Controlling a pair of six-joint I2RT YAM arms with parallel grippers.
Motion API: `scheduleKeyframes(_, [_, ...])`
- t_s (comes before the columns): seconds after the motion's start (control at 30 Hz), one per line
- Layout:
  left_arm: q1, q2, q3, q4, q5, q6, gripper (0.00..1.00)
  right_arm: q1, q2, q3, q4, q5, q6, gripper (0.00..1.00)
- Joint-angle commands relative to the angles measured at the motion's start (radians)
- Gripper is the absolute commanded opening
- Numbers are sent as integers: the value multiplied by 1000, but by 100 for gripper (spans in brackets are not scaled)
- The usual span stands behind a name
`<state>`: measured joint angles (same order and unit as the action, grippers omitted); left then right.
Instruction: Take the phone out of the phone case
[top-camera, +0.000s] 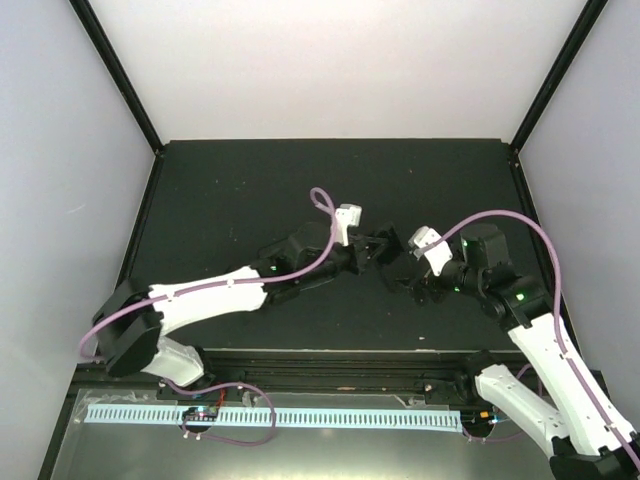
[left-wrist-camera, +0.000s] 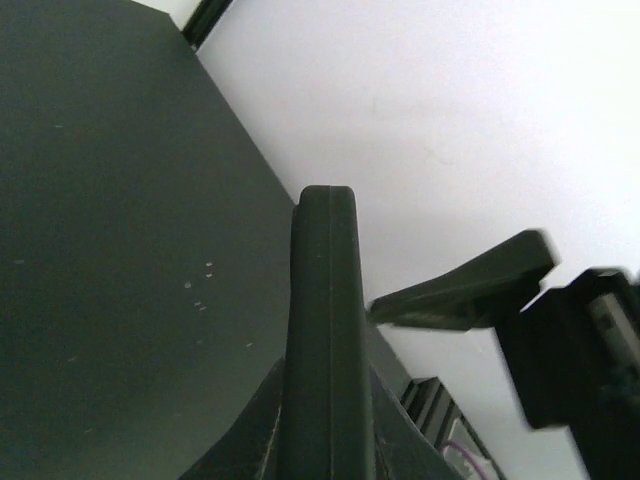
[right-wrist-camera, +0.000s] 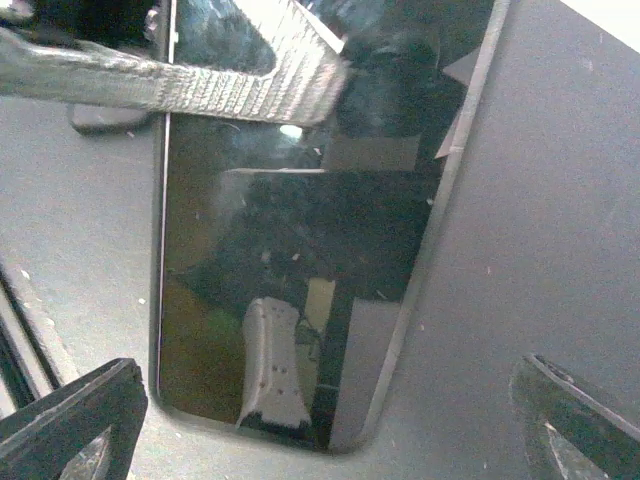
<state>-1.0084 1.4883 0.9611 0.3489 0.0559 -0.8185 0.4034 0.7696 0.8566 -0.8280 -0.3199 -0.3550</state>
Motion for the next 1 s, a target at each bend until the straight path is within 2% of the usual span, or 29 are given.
scheduleKeyframes(0.0, [71,-191,-47,-64,114,132,2,5,-32,87,-24,-141,-11,100])
scheduleKeyframes(0.13, [117,-360,-100,-211,240,350,2,5,3,161,-81,-272,-32,100])
scheduleKeyframes(0.27, [134,-520,-214,-181,406,454,2,4,35,182,-128,-442,-115,98])
scheduleKeyframes(0.37, [134,-627,-279,-146,467,478,2,5,51,157,-151,-595,-194,88])
scheduleKeyframes(0.47, [134,-688,-314,-119,505,480,2,24,81,142,-159,-721,-201,78])
scheduleKeyframes(0.67, [132,-691,-373,85,539,341,1,96,146,155,-139,-738,-157,65])
scheduleKeyframes(0.77, [133,-681,-408,213,532,286,1,154,159,150,-93,-728,-101,68])
scheduleKeyframes(0.83, [132,-676,-418,250,530,264,1,191,161,142,-65,-705,-74,66])
scheduleKeyframes(0.97, [133,-678,-428,291,514,238,2,216,180,124,-19,-683,-25,52])
